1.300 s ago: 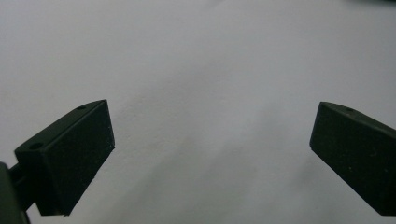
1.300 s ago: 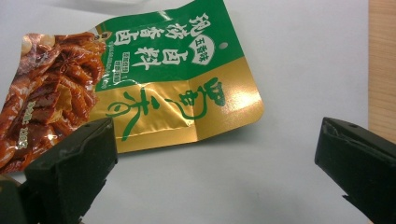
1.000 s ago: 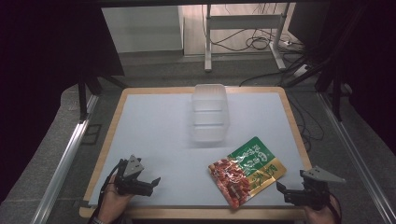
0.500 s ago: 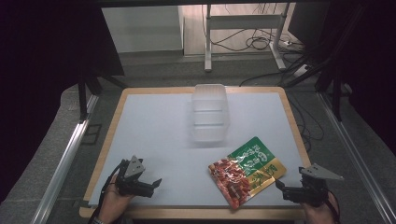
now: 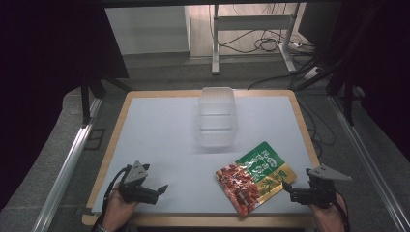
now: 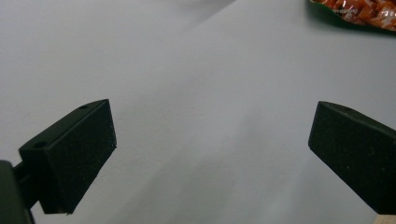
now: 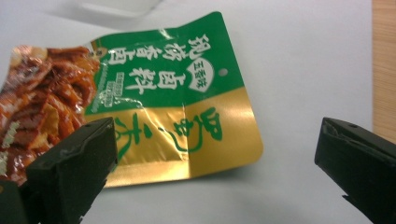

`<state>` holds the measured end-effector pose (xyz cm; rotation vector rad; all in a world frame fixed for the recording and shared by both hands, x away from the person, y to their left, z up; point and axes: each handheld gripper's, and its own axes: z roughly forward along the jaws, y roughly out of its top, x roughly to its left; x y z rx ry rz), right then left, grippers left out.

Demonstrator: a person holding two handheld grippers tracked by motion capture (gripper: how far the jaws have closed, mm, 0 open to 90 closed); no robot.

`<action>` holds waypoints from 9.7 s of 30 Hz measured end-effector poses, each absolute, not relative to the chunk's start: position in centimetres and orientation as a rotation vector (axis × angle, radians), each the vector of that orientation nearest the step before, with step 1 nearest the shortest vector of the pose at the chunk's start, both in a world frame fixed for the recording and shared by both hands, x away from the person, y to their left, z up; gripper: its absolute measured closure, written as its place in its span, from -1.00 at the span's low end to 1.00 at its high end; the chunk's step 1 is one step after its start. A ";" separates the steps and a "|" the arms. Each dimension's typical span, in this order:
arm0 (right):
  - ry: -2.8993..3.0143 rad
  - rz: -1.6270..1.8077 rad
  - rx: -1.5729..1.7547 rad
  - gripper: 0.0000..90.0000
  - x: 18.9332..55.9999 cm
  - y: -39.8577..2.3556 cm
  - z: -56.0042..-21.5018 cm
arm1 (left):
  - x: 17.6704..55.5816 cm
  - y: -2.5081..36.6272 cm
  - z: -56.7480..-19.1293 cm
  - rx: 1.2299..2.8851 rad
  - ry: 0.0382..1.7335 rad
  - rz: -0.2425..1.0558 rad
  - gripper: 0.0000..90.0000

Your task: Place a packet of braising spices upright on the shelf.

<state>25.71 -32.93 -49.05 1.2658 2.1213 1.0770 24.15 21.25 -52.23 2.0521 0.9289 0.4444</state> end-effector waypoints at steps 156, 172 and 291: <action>2.346 1.043 0.950 0.98 32.1 -25.2 -31.7 | 24.5 20.6 -52.1 2.073 0.883 0.383 -1.00; 2.264 1.080 1.000 0.98 34.6 -26.4 -29.3 | 24.6 20.5 -52.1 2.080 0.881 0.378 -1.00; 2.347 1.075 0.808 0.10 51.8 -9.3 -33.3 | 24.5 20.5 -52.2 2.117 0.870 0.375 -1.00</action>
